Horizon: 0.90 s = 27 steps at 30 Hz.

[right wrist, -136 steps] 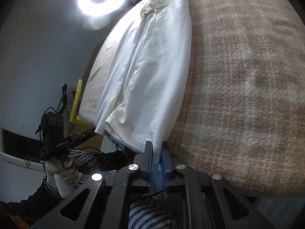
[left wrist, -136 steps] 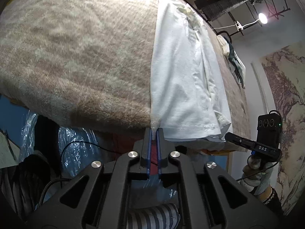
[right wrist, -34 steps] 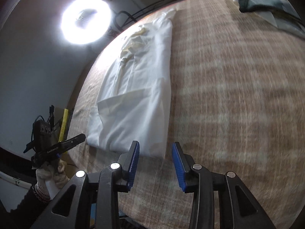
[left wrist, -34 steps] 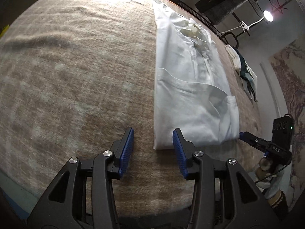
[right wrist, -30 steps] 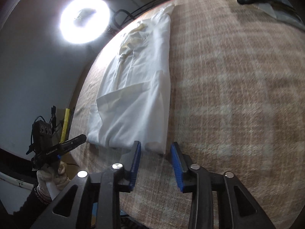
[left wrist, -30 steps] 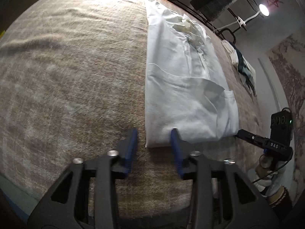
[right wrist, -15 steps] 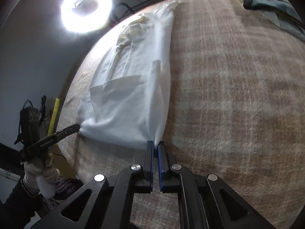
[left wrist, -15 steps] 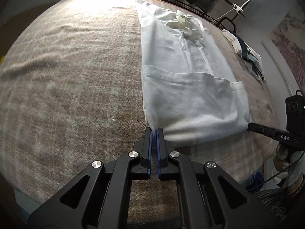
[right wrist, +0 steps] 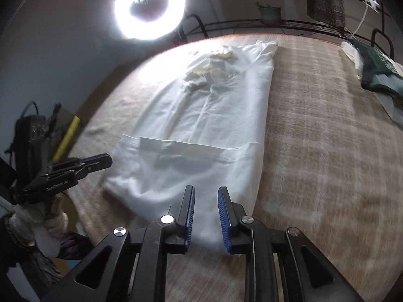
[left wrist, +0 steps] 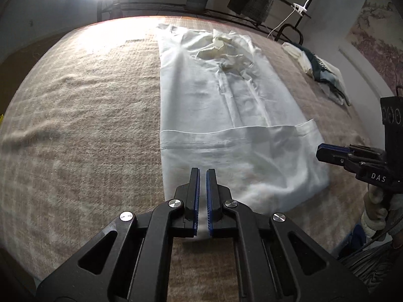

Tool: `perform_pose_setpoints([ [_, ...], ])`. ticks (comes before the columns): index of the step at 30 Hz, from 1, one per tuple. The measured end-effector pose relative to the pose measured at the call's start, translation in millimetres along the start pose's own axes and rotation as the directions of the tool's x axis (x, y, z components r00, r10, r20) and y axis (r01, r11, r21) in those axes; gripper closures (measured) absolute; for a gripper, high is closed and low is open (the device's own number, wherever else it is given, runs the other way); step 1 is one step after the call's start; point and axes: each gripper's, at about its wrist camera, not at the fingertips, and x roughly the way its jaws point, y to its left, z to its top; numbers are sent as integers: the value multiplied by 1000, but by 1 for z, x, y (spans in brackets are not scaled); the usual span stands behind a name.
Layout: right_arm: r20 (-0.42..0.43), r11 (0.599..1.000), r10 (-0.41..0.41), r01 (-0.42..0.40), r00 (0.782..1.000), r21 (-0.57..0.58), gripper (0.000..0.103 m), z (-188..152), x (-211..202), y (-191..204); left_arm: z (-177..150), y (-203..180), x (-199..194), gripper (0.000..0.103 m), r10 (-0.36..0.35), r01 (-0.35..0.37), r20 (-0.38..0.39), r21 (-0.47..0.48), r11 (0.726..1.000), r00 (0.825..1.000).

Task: Fold small clothes
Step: 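Move both open tools toward the collar end of the shirt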

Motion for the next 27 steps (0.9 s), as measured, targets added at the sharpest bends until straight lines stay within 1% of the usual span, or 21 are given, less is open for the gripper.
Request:
perform_pose_setpoints([
  [2, -17, 1000, -7, 7, 1000, 9, 83, 2, 9, -4, 1, 4, 9, 101, 29, -29, -17, -5, 1000, 999],
  [5, -66, 998, -36, 39, 997, 46, 84, 8, 20, -15, 6, 12, 9, 101, 25, -26, -29, -40, 999, 999],
  [7, -70, 998, -12, 16, 997, 65, 83, 12, 19, -20, 15, 15, 2, 101, 41, -41, -8, -34, 999, 999],
  [8, -69, 998, -12, 16, 998, 61, 82, 15, 17, -21, 20, 17, -1, 101, 44, -44, 3, -37, 998, 999],
  [10, -46, 998, 3, 0, 999, 61, 73, 24, 9, -23, 33, 22, -5, 101, 37, -36, 17, -52, 998, 999],
  [13, -4, 996, 39, -39, 999, 83, 71, 40, -1, -31, 61, 29, -6, 100, 39, -36, 34, -62, 997, 999],
  [14, 8, 995, 39, -39, 999, 87, 71, 48, -4, -34, 72, 31, -5, 99, 38, -36, 41, -63, 997, 998],
  [16, 25, 996, 29, -31, 999, 83, 71, 62, -7, -38, 92, 34, -1, 93, 33, -29, 51, -65, 997, 998],
  [18, 40, 997, 18, -21, 999, 79, 71, 77, -9, -45, 114, 38, 5, 79, 23, -19, 64, -65, 998, 998],
  [19, 46, 997, 10, -14, 999, 76, 71, 85, -9, -49, 124, 41, 10, 77, 24, -19, 69, -60, 998, 997],
  [20, 53, 997, 1, -5, 999, 73, 71, 94, -8, -55, 134, 43, 15, 75, 29, -25, 69, -56, 998, 997],
  [24, 67, 995, -10, 4, 998, 96, 71, 130, 1, -81, 169, 53, 40, 75, 25, -20, 65, -73, 997, 998],
  [27, 80, 990, 9, -20, 997, 137, 71, 162, 18, -105, 192, 61, 61, 73, 16, -10, 63, -87, 996, 998],
])
